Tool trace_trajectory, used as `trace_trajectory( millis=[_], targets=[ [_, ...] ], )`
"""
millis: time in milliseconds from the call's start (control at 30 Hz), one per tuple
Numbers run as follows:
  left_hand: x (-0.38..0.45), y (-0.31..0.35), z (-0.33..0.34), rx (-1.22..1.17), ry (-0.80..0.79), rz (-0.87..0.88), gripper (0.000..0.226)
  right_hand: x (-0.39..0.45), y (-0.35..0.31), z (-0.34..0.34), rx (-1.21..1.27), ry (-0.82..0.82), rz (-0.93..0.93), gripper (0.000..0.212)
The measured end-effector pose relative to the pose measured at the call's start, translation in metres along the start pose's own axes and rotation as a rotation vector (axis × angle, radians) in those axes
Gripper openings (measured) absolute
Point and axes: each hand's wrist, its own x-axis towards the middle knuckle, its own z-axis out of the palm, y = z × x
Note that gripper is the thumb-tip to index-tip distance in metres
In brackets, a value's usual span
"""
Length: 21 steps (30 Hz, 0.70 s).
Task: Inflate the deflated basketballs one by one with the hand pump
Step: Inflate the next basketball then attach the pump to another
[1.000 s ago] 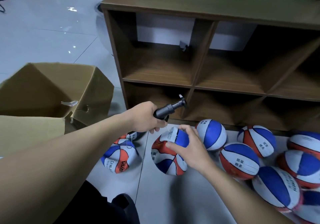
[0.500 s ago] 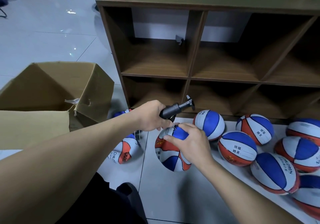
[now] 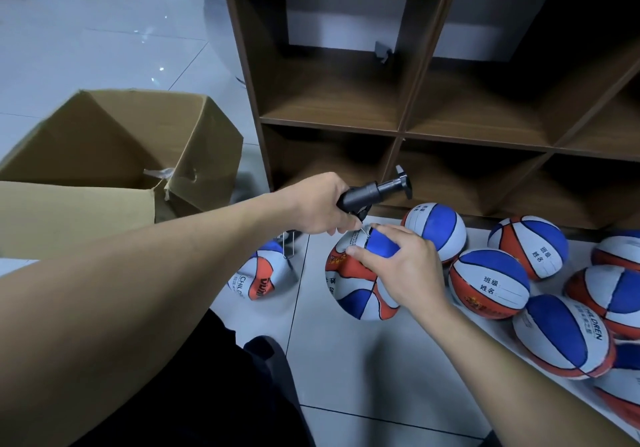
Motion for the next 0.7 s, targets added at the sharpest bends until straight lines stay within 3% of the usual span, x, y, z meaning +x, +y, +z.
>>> trace_trajectory(
  millis=[700],
  targets=[
    [0.001,0.012,0.015,0.085,0.041,0.021,0.022,0.005,0.002,0.001,-0.297,0.039,-0.152,0.062]
  ],
)
